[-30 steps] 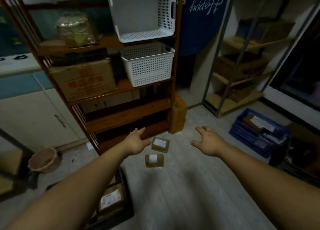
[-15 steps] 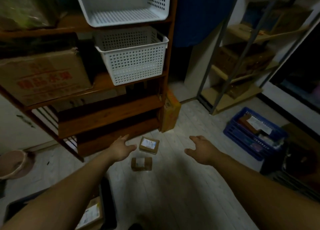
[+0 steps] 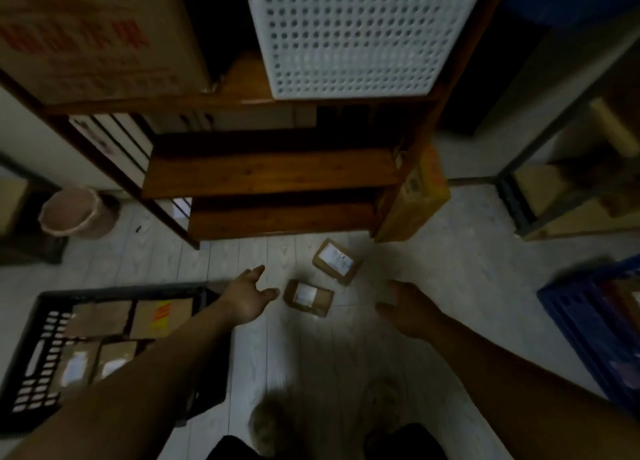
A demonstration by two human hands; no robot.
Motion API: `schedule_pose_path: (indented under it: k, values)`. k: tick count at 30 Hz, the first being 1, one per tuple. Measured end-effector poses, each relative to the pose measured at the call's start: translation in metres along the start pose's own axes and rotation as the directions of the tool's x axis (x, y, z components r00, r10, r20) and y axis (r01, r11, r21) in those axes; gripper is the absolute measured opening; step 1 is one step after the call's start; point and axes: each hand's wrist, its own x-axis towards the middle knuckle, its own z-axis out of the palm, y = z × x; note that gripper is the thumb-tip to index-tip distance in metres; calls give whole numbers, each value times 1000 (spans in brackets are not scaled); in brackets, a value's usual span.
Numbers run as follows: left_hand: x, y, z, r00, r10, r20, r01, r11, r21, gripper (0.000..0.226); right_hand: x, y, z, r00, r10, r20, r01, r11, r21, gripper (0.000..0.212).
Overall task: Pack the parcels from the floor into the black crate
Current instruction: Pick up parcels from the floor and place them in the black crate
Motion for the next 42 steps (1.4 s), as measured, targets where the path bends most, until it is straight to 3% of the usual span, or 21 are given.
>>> schedule_pose_path:
  k: [8, 12, 18, 22, 25, 30, 35, 42]
  values:
    - [183, -113, 132, 991, -133, -25, 131, 988, -81, 76, 206, 43, 140, 992, -124, 33, 119, 984, 131, 62]
    - [269, -166, 194, 991, -130, -26, 126, 984, -123, 80, 300, 63, 220, 987, -144, 75, 130, 977, 167, 47]
    - [362, -202, 259, 985, -135, -103, 112, 972, -206, 94, 396, 80, 306, 989, -52, 138, -2, 932, 362, 76]
    - [390, -212, 281, 989, -133, -68, 95, 912, -398, 74, 420, 85, 336, 987, -51, 150, -42, 827, 560, 71]
    - [385, -211, 276, 984, -148, -99, 89, 889, -449, 53, 411, 82, 337, 991, -14, 137, -78, 759, 646, 75]
    - [322, -179, 237, 982, -166, -95, 79, 802, -592, 44, 353, 59, 287, 997, -17, 77, -33, 799, 601, 72]
    - [217, -115, 167, 985, -119, -124, 19, 792, -611, 34, 253, 15, 193, 1000, 26, 11, -28, 817, 576, 66]
    - [46, -17, 35, 987, -21, -159, -77, 809, -582, 46, 65, -57, 53, 995, -74, -73, 103, 780, 617, 69]
